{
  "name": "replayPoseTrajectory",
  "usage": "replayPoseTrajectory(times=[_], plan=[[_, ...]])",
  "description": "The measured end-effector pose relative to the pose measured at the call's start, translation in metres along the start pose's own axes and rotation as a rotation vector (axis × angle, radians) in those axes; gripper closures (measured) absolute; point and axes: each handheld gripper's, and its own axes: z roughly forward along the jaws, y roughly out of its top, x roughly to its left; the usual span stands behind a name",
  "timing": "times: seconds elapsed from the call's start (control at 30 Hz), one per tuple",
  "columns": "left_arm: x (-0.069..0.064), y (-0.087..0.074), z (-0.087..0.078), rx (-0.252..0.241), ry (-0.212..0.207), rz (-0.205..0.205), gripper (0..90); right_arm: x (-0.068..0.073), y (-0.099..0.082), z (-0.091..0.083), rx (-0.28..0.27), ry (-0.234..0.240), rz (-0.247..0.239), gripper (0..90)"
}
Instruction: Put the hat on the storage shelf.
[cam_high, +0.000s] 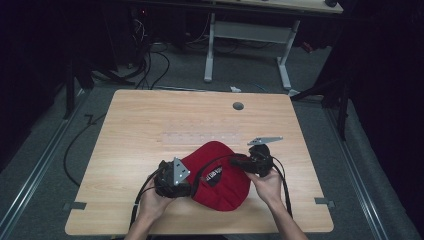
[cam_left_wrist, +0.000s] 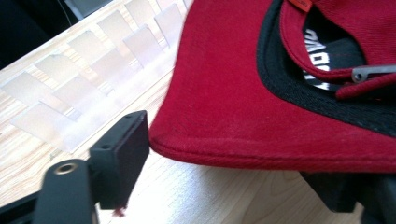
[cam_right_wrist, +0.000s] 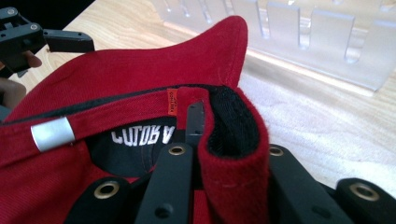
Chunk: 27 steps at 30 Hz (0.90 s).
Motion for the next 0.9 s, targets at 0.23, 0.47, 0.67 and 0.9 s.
replayPoseTrajectory(times=[0.23, 0.47, 0.67, 0.9], plan=[[0.000, 0.000, 0.001, 0.024, 0.016, 0.015, 35.6, 0.000, -0.001, -0.002, 0.007, 0.019, 0.013, 81.2], [-0.006, -0.002, 0.002, 0.056, 0.004, 0.059, 46.7, 0.001, -0.001, -0.004, 0.006, 0.035, 0.029, 81.0], [-0.011, -0.003, 0.004, 0.076, -0.014, 0.089, 50.9, 0.000, -0.001, -0.005, 0.005, 0.040, 0.047, 81.0], [-0.011, 0.001, -0.003, 0.108, -0.090, 0.076, 63.9, -0.006, 0.000, -0.006, -0.012, 0.078, 0.061, 79.7]])
